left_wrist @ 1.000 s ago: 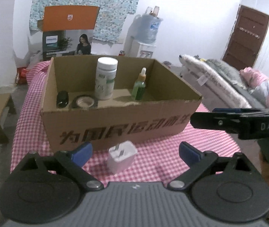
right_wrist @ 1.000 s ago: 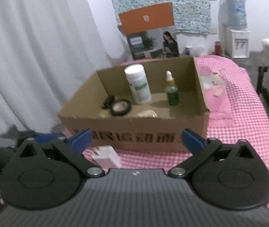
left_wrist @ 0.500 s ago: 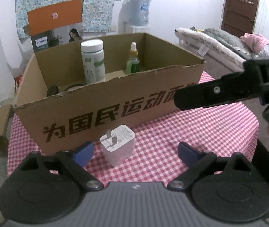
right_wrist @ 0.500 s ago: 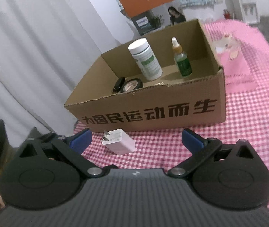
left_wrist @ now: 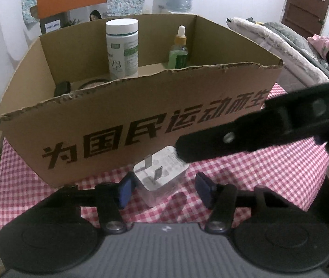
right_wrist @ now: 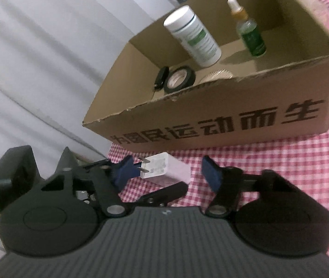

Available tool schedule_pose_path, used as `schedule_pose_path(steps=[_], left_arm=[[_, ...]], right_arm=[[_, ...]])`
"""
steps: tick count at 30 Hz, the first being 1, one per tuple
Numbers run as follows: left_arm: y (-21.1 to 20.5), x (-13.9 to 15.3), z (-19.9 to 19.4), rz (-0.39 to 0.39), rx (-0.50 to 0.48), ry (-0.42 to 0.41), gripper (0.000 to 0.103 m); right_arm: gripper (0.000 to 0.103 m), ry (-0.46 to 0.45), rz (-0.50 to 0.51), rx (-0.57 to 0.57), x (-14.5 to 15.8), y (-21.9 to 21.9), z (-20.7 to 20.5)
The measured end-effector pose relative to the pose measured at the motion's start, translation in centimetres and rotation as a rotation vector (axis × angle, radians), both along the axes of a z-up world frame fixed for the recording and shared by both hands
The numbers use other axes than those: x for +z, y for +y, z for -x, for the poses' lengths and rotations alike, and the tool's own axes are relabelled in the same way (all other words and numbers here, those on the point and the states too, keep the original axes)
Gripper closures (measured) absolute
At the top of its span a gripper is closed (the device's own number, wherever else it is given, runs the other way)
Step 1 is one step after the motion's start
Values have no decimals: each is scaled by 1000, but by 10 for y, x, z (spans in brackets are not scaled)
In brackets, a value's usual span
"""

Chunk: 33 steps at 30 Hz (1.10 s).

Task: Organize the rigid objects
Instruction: 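Grasp the white plug charger with the right gripper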

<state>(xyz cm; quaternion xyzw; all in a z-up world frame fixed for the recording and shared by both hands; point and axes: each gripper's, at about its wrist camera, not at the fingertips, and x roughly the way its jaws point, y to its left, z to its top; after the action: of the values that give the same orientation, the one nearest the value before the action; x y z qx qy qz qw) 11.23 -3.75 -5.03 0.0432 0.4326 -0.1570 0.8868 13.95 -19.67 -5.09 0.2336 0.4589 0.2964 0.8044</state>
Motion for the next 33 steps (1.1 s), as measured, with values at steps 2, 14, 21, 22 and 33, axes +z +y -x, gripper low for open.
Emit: schedule_pose_path(steps=[2,14,21,22,33], left_arm=[[0,0,0,-3,0,-7,55],[-20,0,10,19,-91,-23,56],[-30,-1,15,-4,-110,-34,56],[-30,-1,15,-5,-110,-32,56],[-33,-4,11,-10,-100,-30,56]], right_arm=[[57,16,-9,9,-5,5,-2],[71,60,-20,-25,-14,-12,10],[70,87,-36,-64,-18,-29,18],[70,86,-36,-67,-19,-29,18],[69,83,-32,-64,-22,-24,15]])
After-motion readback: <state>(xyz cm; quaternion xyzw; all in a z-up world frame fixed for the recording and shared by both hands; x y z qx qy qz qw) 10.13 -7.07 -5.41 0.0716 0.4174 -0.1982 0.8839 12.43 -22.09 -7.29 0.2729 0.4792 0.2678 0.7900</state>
